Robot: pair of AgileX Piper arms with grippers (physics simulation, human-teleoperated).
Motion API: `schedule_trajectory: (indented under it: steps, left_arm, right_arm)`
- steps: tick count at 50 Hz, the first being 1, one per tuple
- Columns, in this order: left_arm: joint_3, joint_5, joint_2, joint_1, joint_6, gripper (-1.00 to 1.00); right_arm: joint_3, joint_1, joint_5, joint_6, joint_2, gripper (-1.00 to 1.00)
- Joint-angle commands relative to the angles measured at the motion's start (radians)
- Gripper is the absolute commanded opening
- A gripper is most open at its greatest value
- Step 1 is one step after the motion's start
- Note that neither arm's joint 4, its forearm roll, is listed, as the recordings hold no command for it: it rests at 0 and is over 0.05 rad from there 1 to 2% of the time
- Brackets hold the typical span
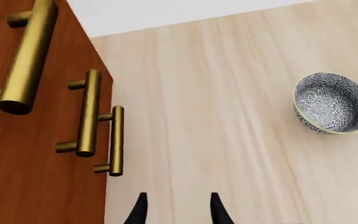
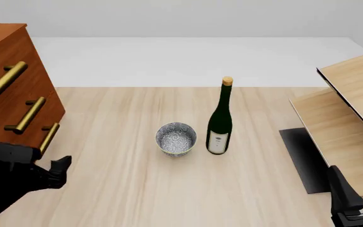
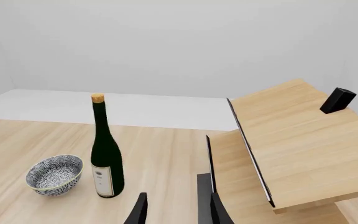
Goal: Close the bottom drawer of the cabinet and open the top drawer.
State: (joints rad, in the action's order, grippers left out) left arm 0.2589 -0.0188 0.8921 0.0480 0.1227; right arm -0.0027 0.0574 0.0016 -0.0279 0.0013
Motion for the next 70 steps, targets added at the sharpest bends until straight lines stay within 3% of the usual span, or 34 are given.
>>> schedule_trajectory:
  steps: [1, 6, 10, 14, 24, 27, 34, 37, 39, 41, 43, 45, 46, 48, 53, 61, 64, 70]
  left_arm:
    - [0.056, 0.028, -0.025, 0.094, 0.080, 1.00]
    - [0.071, 0.022, -0.022, 0.113, 0.115, 1.00]
    - [0.073, -0.001, -0.027, 0.135, 0.197, 1.00]
    - [0.102, -0.007, 0.005, 0.157, 0.205, 1.00]
    - [0.138, -0.051, 0.003, 0.166, 0.411, 1.00]
    - [0.195, -0.020, 0.018, 0.205, 0.392, 1.00]
    - [0.228, -0.032, 0.026, 0.232, 0.478, 1.00]
    - [0.228, -0.049, 0.021, 0.222, 0.549, 1.00]
    - [0.165, -0.122, -0.002, 0.193, 0.686, 1.00]
    - [0.220, -0.068, 0.011, 0.198, 0.635, 1.00]
    - [0.183, -0.114, -0.005, 0.180, 0.728, 1.00]
    - [0.205, -0.090, 0.008, 0.181, 0.722, 1.00]
    - [0.192, -0.108, 0.002, 0.176, 0.763, 1.00]
    - [0.209, -0.083, 0.005, 0.172, 0.753, 1.00]
    - [0.208, -0.053, -0.015, 0.161, 0.822, 1.00]
    - [0.252, 0.025, -0.037, 0.130, 0.813, 1.00]
    - [0.243, 0.028, -0.052, 0.108, 0.863, 1.00]
    - [0.268, 0.059, -0.064, 0.095, 0.892, 1.00]
  right_arm:
    - [0.000, 0.001, 0.000, 0.000, 0.000, 1.00]
    - [-0.001, 0.000, 0.000, 0.002, 0.000, 1.00]
    - [-0.001, 0.000, 0.000, 0.003, 0.000, 1.00]
    - [-0.001, 0.000, 0.000, 0.004, 0.000, 1.00]
    - [-0.001, -0.003, 0.000, 0.007, 0.000, 1.00]
    - [-0.002, -0.003, 0.000, 0.007, 0.000, 1.00]
    - [-0.002, -0.004, 0.000, 0.008, -0.001, 1.00]
    - [-0.001, -0.004, 0.000, 0.008, -0.001, 1.00]
    - [-0.001, -0.004, 0.000, 0.008, -0.001, 1.00]
    - [-0.001, -0.003, 0.000, 0.006, -0.001, 1.00]
    - [-0.001, -0.002, 0.000, 0.005, -0.001, 1.00]
    - [-0.001, -0.002, 0.000, 0.006, -0.001, 1.00]
    - [-0.001, -0.003, 0.000, 0.006, -0.001, 1.00]
    - [-0.002, -0.003, 0.000, 0.007, -0.001, 1.00]
    - [-0.002, -0.004, -0.001, 0.006, -0.001, 1.00]
    - [-0.001, -0.001, 0.000, 0.006, -0.001, 1.00]
    - [-0.001, -0.001, 0.000, 0.006, 0.000, 1.00]
    - [-0.001, 0.000, 0.000, 0.005, 0.000, 1.00]
